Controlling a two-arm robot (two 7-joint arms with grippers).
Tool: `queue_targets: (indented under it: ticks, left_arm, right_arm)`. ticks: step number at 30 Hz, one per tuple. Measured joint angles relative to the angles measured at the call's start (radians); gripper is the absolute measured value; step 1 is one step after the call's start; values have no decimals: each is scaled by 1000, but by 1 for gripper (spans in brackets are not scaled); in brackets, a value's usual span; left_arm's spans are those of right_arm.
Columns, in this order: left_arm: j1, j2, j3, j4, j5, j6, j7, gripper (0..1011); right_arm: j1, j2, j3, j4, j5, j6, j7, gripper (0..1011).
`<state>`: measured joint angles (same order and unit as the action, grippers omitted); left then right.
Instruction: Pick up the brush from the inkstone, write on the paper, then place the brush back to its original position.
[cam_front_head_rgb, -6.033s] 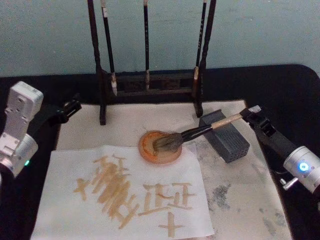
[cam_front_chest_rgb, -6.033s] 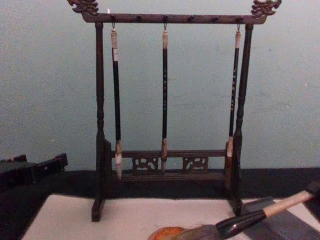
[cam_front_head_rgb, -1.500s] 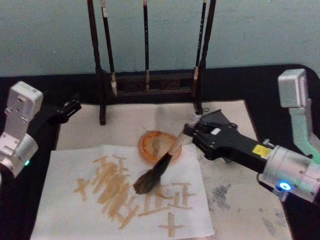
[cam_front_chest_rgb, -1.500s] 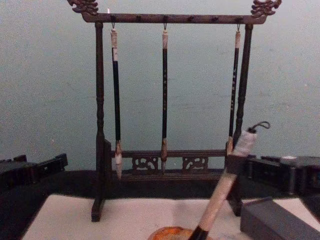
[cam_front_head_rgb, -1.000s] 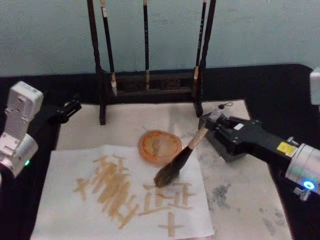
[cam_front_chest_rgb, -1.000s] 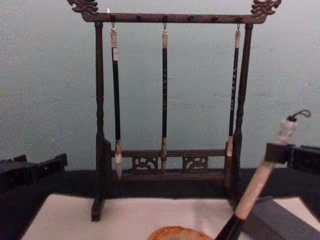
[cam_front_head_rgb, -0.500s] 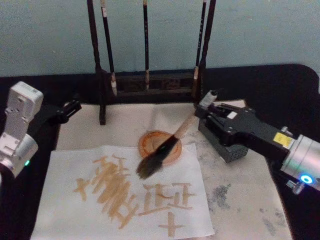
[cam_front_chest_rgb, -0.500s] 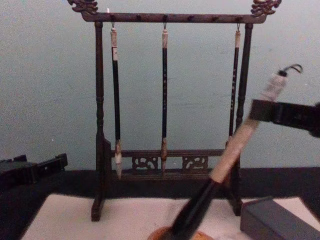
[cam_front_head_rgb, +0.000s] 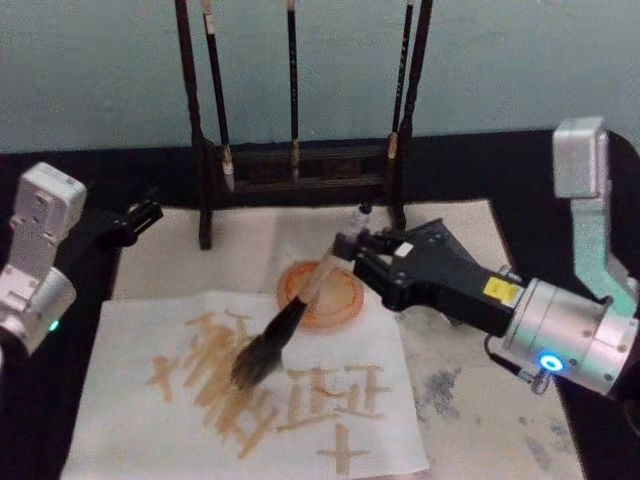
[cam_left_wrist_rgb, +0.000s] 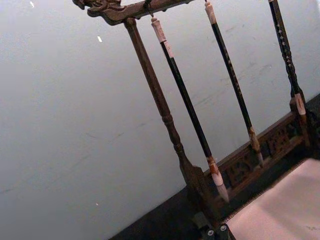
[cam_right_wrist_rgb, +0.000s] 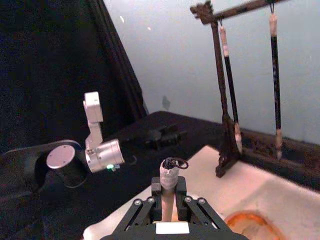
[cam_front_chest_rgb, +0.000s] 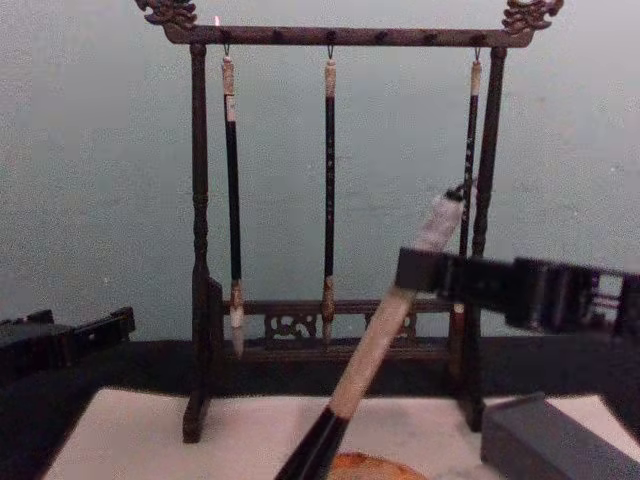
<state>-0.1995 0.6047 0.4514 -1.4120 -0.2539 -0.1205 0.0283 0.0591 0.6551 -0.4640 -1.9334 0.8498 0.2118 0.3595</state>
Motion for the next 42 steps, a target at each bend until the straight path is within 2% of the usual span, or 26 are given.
queue_targets:
  ticks: [6, 12, 19, 27, 33, 38, 42]
  left_arm:
    - [0, 0, 0, 0, 0, 0, 0, 1002]
    - [0, 0, 0, 0, 0, 0, 0, 1002]
    - [0, 0, 0, 0, 0, 0, 0, 1000]
    - [0, 0, 0, 0, 0, 0, 0, 1002]
    - [0, 0, 0, 0, 0, 0, 0, 1002]
    - [0, 0, 0, 0, 0, 0, 0, 1002]
    - [0, 0, 0, 0, 0, 0, 0, 1002]
  right_arm:
    - [11, -10, -17, 38, 10, 8, -2, 166]
    - [-6, 2, -6, 54, 28, -9, -2, 166]
    - [-54, 37, 41, 52, 58, -37, -8, 166]
    - [-138, 96, 129, 32, 104, -80, -15, 166]
    - [-185, 121, 193, 6, 136, -111, -15, 166]
    - [-185, 120, 204, -26, 136, -126, -12, 166]
    - [-156, 102, 179, -51, 112, -125, -12, 166]
